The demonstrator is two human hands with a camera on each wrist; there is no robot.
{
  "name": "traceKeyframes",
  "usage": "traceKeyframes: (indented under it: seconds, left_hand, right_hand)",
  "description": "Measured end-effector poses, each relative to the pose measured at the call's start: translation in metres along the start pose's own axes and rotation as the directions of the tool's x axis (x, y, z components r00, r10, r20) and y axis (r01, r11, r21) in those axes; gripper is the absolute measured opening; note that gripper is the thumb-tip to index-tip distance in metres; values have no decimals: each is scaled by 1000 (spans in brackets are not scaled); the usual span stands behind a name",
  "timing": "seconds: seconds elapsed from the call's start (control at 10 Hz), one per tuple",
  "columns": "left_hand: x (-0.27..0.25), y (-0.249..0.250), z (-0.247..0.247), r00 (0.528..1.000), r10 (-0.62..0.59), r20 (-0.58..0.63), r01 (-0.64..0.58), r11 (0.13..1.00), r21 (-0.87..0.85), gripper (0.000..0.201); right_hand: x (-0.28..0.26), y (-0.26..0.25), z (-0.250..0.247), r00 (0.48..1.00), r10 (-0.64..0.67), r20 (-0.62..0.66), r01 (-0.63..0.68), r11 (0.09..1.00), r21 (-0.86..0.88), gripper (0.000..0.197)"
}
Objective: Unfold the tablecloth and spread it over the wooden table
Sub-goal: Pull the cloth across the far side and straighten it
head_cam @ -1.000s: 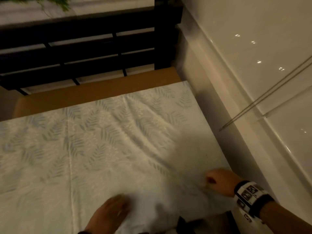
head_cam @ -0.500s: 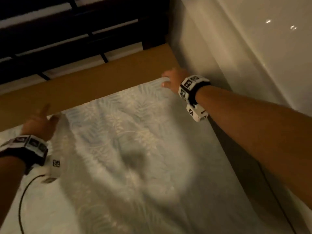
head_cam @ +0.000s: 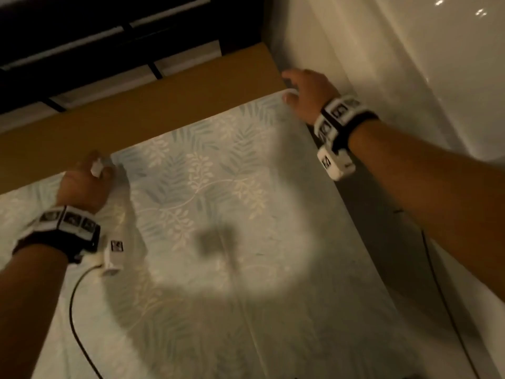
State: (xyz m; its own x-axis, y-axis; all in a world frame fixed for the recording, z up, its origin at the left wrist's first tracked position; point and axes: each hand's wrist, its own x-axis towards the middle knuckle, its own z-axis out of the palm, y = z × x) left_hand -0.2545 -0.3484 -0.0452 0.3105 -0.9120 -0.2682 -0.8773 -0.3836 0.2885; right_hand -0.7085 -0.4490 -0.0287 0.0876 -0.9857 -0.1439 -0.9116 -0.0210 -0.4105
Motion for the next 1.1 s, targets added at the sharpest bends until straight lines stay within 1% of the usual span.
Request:
traceKeyframes:
  seconds: [0.1, 0.2, 0.3, 0.4, 0.5, 0.6, 0.7, 0.8, 0.9, 1.0, 1.1]
  left_hand:
    - [-82, -33, -2, 983, 164, -82, -171, 982, -86, 50]
    - [-191, -88, 6, 951, 306, -34, -308, 947, -90, 46]
    - [-289, -154, 18, 936, 348, 57, -348, 937, -21, 50]
    - [-364, -215, 24, 890, 416, 188, -424, 906, 0, 51]
    - [-407, -268, 27, 825, 488, 285, -510, 860, 1, 55]
    - [-434, -297, 23, 804, 497, 325, -533, 845, 27, 60]
    - [-447, -315, 24, 813, 486, 322, -529, 846, 59, 59]
    - [-453, -320, 27, 827, 494, 267, -530, 844, 78, 53]
    - [-453, -322, 34, 840, 484, 245, -518, 850, 96, 47]
    - [-459, -323, 34, 861, 461, 216, -485, 872, 74, 46]
    - [-464, -329, 25, 876, 438, 201, -453, 891, 32, 47]
  right_hand:
    - [-97, -1, 14, 992, -122, -17, 124, 988, 94, 43]
    - [-228, -7, 45, 983, -175, 60, 162, 971, 179, 35]
    - [-344, -34, 80, 961, -211, 179, 183, 970, 161, 32]
    - [-427, -79, 109, 918, -262, 297, 245, 965, 94, 40]
    - [-473, -125, 139, 867, -327, 375, 316, 944, 94, 51]
    - [-498, -169, 169, 780, -355, 516, 389, 920, 45, 63]
    - [-512, -191, 191, 762, -326, 560, 445, 892, -85, 65]
    - [-517, -196, 198, 797, -309, 519, 423, 899, -115, 54]
    - [-518, -197, 196, 794, -294, 532, 426, 894, -141, 45]
    - [-519, -197, 198, 790, -298, 536, 438, 886, -154, 42]
    - [-517, -206, 199, 813, -266, 517, 394, 906, -153, 40]
